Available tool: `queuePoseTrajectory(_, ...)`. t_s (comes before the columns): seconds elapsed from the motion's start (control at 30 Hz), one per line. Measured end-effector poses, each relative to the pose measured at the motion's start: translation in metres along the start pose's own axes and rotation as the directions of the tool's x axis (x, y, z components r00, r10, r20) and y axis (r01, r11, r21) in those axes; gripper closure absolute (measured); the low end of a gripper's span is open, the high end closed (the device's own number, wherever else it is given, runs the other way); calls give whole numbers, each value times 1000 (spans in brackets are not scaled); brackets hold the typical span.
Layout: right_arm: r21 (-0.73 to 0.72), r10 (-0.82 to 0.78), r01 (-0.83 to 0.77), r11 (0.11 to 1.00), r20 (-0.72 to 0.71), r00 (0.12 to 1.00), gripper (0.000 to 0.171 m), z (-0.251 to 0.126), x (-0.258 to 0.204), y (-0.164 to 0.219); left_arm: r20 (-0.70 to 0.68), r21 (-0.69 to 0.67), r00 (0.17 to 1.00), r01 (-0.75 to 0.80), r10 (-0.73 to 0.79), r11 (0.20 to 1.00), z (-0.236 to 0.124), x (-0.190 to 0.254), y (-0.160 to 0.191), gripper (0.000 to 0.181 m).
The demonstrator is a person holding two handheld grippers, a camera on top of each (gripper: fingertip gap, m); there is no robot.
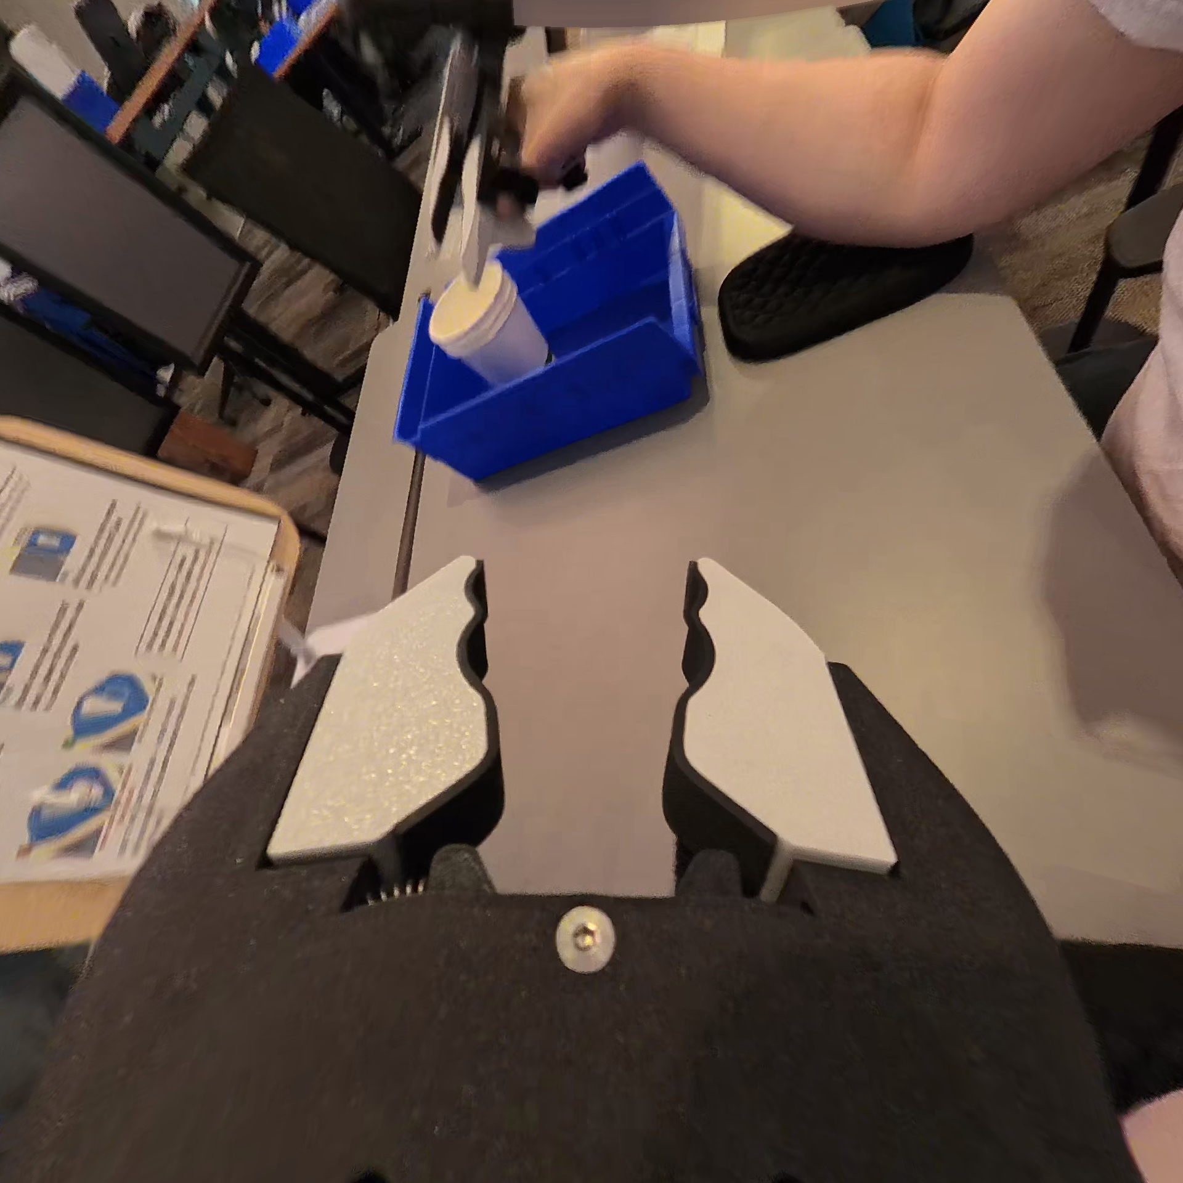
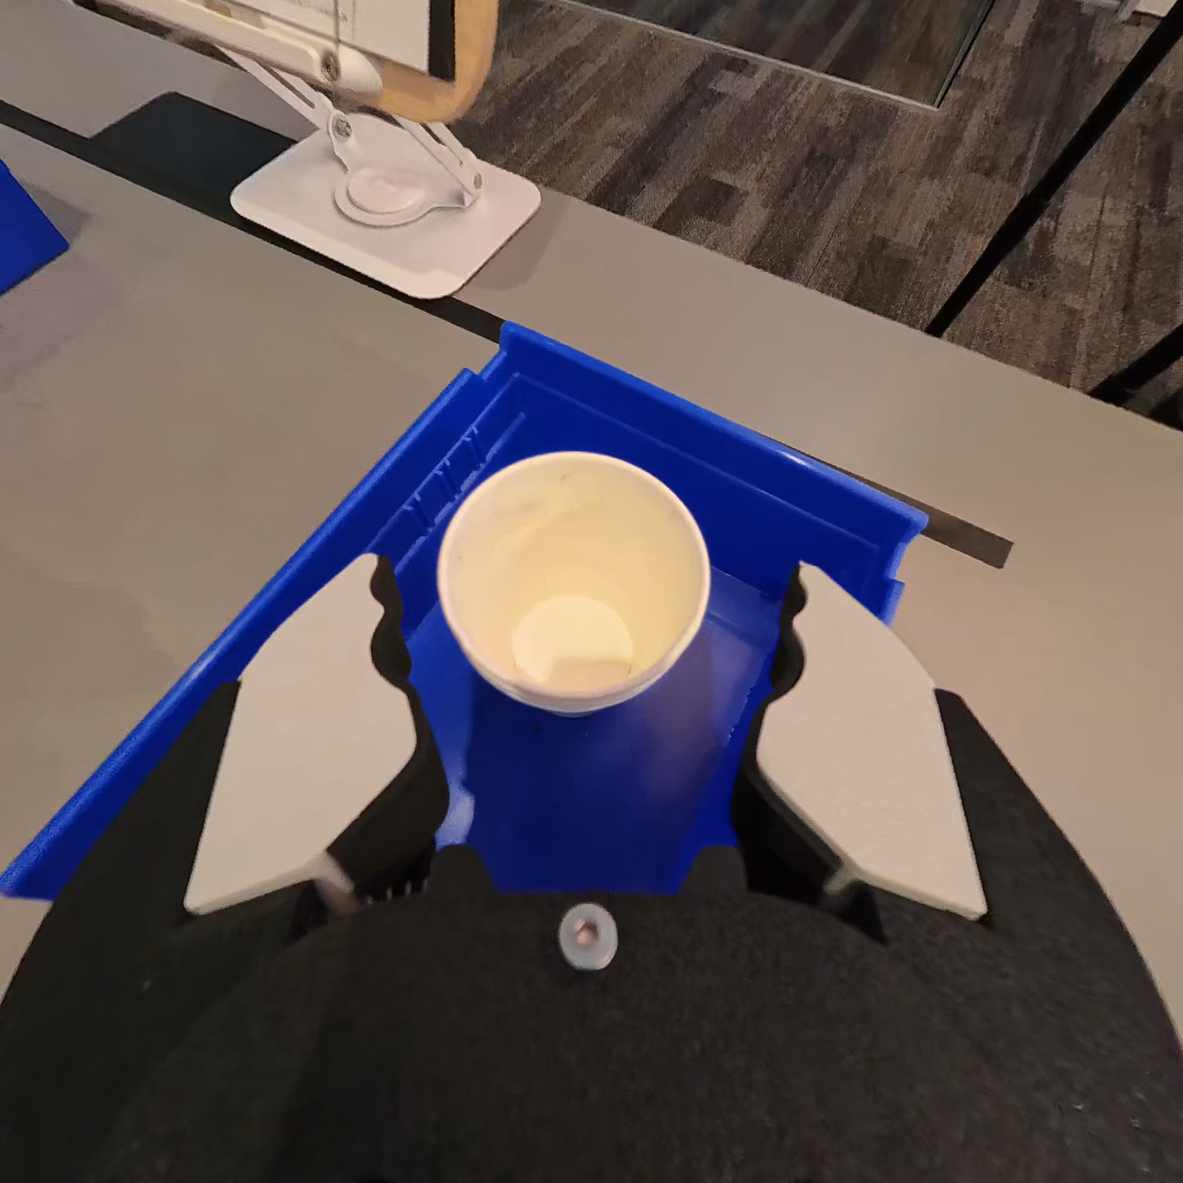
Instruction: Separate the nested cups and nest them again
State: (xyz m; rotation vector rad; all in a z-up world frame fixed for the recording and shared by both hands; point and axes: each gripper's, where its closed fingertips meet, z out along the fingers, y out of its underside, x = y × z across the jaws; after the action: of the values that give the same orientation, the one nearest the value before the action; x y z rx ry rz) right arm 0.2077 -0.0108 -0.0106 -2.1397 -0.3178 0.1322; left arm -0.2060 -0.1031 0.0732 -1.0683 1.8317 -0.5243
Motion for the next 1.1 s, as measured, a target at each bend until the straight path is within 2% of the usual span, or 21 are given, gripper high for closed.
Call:
queuePoseTrajectory(0.07, 40, -3, 2, 999, 18, 1000, 61, -10, -5, -9, 130, -145, 991, 48, -29, 988, -18, -20, 32, 125)
queuePoseTrajectory(0.13, 79, -10, 7, 997, 38, 999, 61, -19, -12, -18, 280, -318, 958, 158, -66, 935, -45, -39, 77, 126)
queuePoseTrajectory(0.2, 104, -29, 25, 994, 42, 999, 62, -25, -17, -25, 404, -480, 907, 324, -122, 816, -78, -46, 130, 129)
queuePoseTrajectory(0.27, 127, -44, 38, 991, 42, 998, 62, -30, -20, -32, 499, -598, 853, 468, -155, 650, -107, -46, 182, 132)
queuePoseTrajectory(0.33, 145, -53, 45, 988, 57, 997, 62, -32, -26, -36, 570, -648, 806, 562, -162, 515, -126, -48, 220, 130)
queuePoseTrajectory(0.43, 139, -62, 53, 989, 66, 996, 63, -30, -30, -36, 606, -658, 765, 637, -221, 402, -130, -49, 259, 132)
queuePoseTrajectory(0.63, 104, -69, 61, 993, 71, 995, 63, -24, -32, -31, 587, -693, 764, 645, -269, 322, -119, -46, 294, 139)
queuePoseTrajectory(1.1, 58, -92, 87, 995, 87, 992, 63, -15, -36, -23, 543, -740, 769, 628, -337, 241, -110, -31, 314, 159)
